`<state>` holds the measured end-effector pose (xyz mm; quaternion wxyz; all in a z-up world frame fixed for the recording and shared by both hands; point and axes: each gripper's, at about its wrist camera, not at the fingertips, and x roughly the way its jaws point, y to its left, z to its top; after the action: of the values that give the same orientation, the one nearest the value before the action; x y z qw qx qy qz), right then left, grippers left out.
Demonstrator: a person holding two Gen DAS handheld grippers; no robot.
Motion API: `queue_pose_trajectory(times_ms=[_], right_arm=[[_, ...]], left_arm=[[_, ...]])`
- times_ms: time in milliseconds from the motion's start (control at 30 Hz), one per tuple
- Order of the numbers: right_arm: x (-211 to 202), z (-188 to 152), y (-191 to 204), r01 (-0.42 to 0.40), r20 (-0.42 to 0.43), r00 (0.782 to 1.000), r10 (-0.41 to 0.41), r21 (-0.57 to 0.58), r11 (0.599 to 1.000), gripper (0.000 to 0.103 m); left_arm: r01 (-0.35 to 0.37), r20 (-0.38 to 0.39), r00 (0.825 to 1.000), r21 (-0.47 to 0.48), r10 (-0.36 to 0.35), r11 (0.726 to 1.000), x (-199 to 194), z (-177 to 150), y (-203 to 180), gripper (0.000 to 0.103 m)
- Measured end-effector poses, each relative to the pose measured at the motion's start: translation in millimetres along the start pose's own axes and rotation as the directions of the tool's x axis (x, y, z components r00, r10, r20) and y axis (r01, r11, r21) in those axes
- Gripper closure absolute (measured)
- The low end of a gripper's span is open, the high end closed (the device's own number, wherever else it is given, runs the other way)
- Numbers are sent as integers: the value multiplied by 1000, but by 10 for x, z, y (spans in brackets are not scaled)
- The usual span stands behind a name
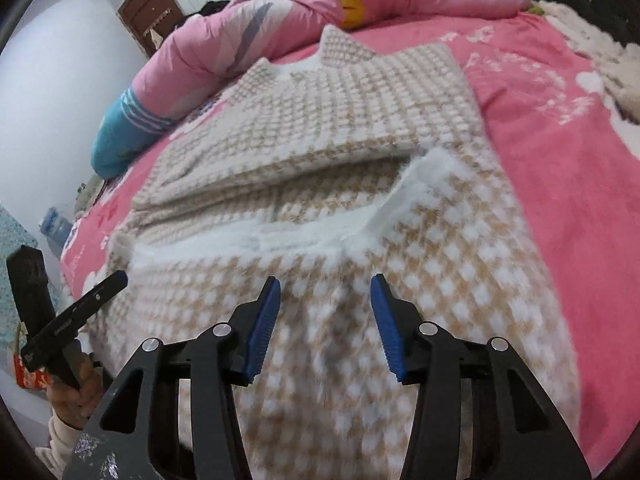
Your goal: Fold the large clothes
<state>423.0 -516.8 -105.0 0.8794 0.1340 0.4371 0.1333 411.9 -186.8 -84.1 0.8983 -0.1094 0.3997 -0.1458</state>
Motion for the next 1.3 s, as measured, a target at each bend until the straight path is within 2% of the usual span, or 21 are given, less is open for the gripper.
queue_pose_trajectory(times_ms=[33, 67, 133, 233, 333, 433, 533, 667, 733, 800, 900, 933, 1000, 1033, 1067, 1100, 1200, 1267, 1300], right_arm=[[18, 12, 20, 10, 6, 1000, -10, -11, 1000, 69], [12, 10, 49, 4, 8, 1000, -4, -20, 1000, 87], [-4, 20, 86, 15, 15, 1000, -15, -24, 1000, 99], [-27, 18, 162, 41, 34, 999, -39, -53, 998, 101], [-184, 24, 242, 58, 82, 995, -53, -66, 996, 101], [-412, 126, 324, 53, 155, 987, -41, -70, 996, 101], [-416, 212, 381, 75, 179, 982, -58, -88, 993, 101], [-151, 223, 276, 88, 133, 988, -78, -69, 994, 101], [63, 170, 170, 90, 90, 992, -85, -56, 994, 101], [259, 111, 59, 59, 64, 996, -56, -40, 997, 101], [160, 131, 48, 35, 71, 997, -33, -37, 999, 101], [124, 132, 43, 31, 71, 997, -28, -41, 999, 96], [-43, 124, 32, 28, 74, 997, -24, -56, 998, 80], [-159, 110, 20, 27, 96, 995, -21, -61, 998, 68], [-248, 97, 15, 22, 112, 994, -14, -67, 997, 61], [-350, 83, 5, 18, 128, 992, -8, -78, 997, 60], [-612, 74, -51, 78, 184, 981, -57, -114, 990, 52], [-666, 111, -123, 123, 203, 974, -98, -116, 986, 44], [-659, 133, -162, 144, 203, 972, -120, -110, 983, 44]], left_arm=[[-14, 1, 1000, 7, 14, 1000, 35, 15, -18, 51], [-24, 3, 1000, 20, 24, 1000, 54, 19, -43, 62], [-27, 6, 1000, 40, 27, 999, 60, -2, -79, 76], [-39, 24, 999, 68, 37, 997, 45, -37, -117, 92], [-47, 63, 997, 81, 41, 996, -56, -10, -134, 100], [-43, 123, 992, 91, 31, 995, -225, 79, -165, 100], [-43, 152, 988, 103, 27, 994, -271, 185, -180, 100], [-47, 115, 993, 84, 38, 995, -85, 197, -107, 100], [-88, 76, 994, 82, 82, 993, 105, 140, -55, 100], [-113, 47, 993, 83, 110, 990, 240, 85, 0, 102], [-107, 53, 993, 77, 103, 991, 207, 87, 8, 101], [-94, 52, 995, 69, 90, 993, 160, 107, 23, 101], [-77, 56, 996, 50, 74, 996, 78, 125, 65, 90], [-70, 72, 995, 37, 67, 997, -13, 137, 104, 82], [-55, 97, 994, 29, 52, 998, -123, 143, 143, 79], [-38, 127, 991, 29, 34, 999, -244, 144, 179, 78], [-19, 195, 981, 35, 11, 999, -492, 143, 263, 77], [-70, 177, 982, 50, 60, 996, -499, 175, 308, 76], [-84, 157, 985, 55, 75, 995, -461, 191, 323, 76]])
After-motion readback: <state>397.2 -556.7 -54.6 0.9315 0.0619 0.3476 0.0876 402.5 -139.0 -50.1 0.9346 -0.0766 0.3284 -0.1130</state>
